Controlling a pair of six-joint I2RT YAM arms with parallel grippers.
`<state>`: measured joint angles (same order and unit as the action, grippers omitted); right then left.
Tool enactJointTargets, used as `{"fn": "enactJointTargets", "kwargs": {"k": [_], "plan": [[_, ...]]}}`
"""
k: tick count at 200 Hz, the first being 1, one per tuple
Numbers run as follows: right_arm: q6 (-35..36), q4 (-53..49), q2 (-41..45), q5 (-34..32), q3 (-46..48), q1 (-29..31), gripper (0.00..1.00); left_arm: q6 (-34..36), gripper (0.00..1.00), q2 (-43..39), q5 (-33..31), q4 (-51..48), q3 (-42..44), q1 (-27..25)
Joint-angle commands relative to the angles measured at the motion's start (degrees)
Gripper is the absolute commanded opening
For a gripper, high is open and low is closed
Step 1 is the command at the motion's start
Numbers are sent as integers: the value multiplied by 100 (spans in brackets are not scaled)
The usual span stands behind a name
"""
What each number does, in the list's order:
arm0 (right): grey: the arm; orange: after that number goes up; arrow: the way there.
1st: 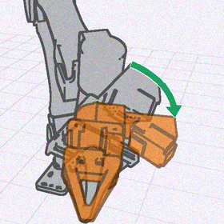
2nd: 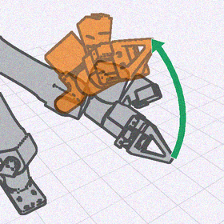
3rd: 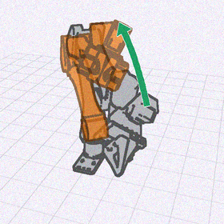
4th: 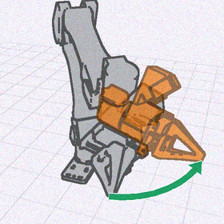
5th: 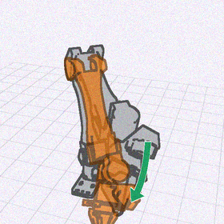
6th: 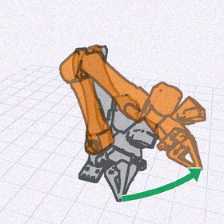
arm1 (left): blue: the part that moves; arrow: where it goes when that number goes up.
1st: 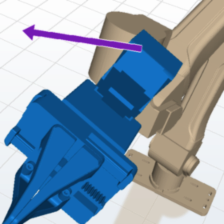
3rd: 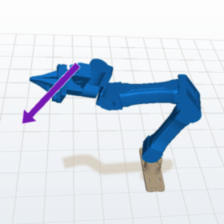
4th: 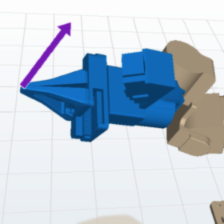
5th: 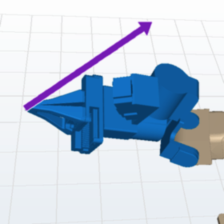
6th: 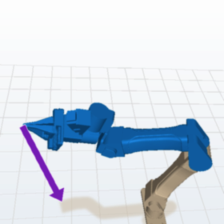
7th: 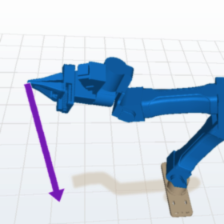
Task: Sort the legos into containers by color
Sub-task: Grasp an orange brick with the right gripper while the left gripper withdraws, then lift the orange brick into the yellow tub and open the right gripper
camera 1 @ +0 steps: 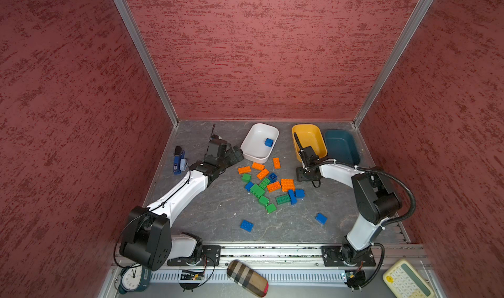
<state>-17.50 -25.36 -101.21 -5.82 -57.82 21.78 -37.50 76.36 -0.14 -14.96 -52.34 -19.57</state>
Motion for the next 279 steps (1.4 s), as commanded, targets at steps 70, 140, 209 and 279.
{"fn": "enactJointTargets", "kwargs": {"k": [70,140,209,279], "plan": [[509,-99,1126,-215,222,141,23,13,99,-110,-277,50,199,-19],[1442,652,2301,1492,-14,-24,22,71,99,-95,-368,-125,206,27],[735,734,-105,683,-1927,-1065,23,-64,99,-205,-121,-298,471,129],[1406,-234,-1408,-68,-3468,-1058,36,-145,100,-183,27,-317,488,80]]}}
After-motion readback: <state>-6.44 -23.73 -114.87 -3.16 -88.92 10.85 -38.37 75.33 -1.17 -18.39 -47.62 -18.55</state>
